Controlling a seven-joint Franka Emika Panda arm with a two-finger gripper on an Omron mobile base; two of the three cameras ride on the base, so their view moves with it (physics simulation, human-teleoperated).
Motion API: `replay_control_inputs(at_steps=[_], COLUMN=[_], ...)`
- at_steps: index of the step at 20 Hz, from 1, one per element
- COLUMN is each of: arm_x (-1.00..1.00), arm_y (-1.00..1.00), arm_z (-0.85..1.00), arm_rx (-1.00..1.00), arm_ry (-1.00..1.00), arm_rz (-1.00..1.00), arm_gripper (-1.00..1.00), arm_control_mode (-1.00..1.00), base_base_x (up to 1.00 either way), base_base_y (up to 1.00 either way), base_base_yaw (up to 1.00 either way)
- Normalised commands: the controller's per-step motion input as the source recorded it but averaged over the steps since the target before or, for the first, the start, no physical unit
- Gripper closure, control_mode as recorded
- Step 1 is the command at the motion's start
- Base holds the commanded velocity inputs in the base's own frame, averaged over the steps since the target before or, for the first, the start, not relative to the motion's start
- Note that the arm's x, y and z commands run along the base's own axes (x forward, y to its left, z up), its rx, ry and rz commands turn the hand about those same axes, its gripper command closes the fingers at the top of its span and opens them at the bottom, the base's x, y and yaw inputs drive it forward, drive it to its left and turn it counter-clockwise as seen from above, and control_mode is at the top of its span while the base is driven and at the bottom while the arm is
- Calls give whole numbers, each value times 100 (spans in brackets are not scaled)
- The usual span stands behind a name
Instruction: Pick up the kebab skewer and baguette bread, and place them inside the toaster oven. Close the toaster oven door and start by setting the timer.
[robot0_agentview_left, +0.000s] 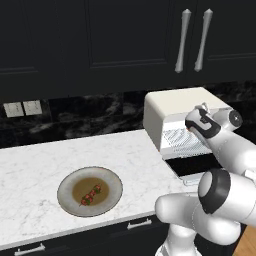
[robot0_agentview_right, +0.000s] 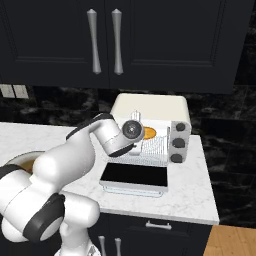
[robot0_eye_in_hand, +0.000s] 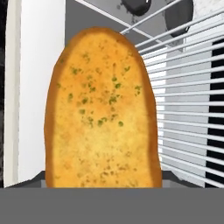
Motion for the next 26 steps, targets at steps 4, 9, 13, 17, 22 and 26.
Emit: replay_control_inputs(at_steps=[4, 9, 13, 17, 22, 26], arm_x=[4, 10, 22, 24, 18, 1], arm_y=[0, 0, 0, 0, 0, 0], arm_z=[-14, -11, -1, -2, -16, -36], arm_rx=[0, 0, 0, 0, 0, 0], arm_ry=[1, 3, 2, 2, 3, 0], arm_rz=[0, 0, 0, 0, 0, 0], arm_gripper=[100, 100, 100, 100, 100, 100], arm_control_mode=[-100, -100, -100, -100, -100, -100], base_base_x=[0, 0, 0, 0, 0, 0], base_base_y=[0, 0, 0, 0, 0, 0], base_base_yaw=[0, 0, 0, 0, 0, 0])
